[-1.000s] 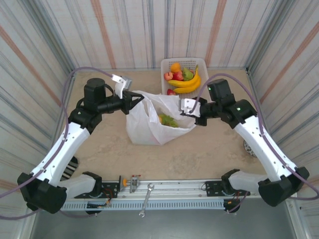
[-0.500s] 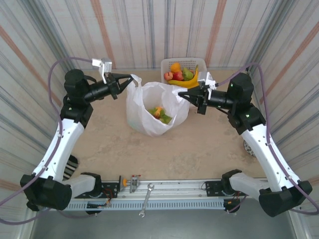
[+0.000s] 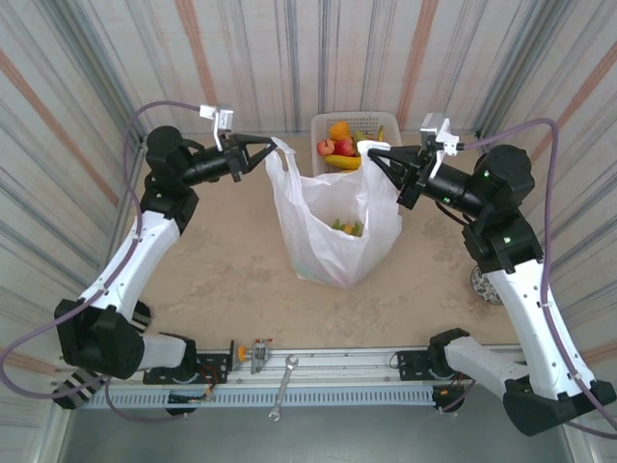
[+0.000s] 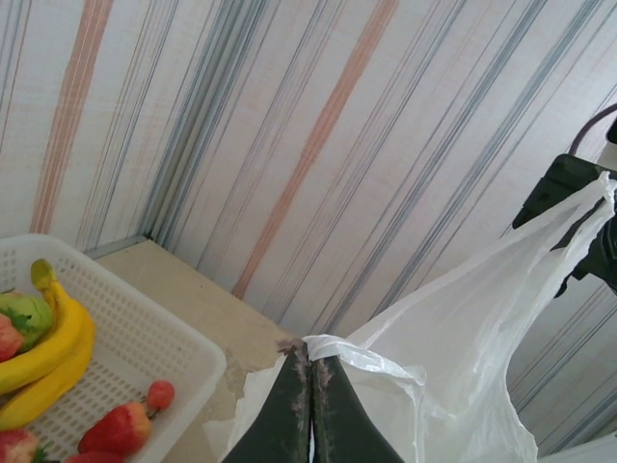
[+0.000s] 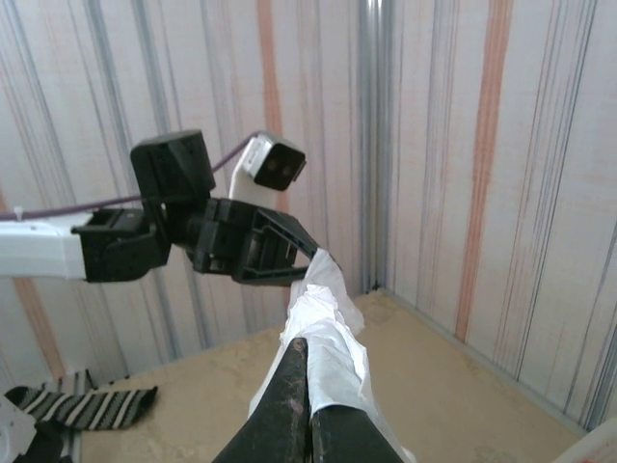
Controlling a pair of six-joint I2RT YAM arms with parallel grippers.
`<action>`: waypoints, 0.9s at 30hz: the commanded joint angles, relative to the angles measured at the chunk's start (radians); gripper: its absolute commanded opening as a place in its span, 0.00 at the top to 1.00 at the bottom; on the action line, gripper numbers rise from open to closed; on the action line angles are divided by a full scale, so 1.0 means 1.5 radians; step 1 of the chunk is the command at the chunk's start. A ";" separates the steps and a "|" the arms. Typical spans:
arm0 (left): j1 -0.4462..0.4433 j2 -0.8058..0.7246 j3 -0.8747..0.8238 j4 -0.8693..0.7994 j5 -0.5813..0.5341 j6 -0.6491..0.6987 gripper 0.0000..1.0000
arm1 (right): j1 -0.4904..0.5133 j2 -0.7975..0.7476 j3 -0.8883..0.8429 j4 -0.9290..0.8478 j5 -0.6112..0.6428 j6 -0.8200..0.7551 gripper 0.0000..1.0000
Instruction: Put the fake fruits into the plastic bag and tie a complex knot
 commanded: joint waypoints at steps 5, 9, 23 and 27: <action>-0.029 0.060 0.024 0.098 0.018 -0.044 0.96 | -0.017 -0.004 -0.024 -0.002 0.066 0.025 1.00; -0.029 0.107 -0.017 0.170 0.010 -0.090 0.90 | -0.044 0.030 -0.106 0.023 0.072 0.073 1.00; -0.008 -0.092 -0.011 -0.253 -0.113 0.168 0.30 | -0.066 0.041 -0.104 0.008 0.061 0.069 1.00; -0.113 -0.141 0.050 -0.461 -0.296 0.343 0.21 | -0.069 0.038 -0.100 -0.006 0.069 0.066 1.00</action>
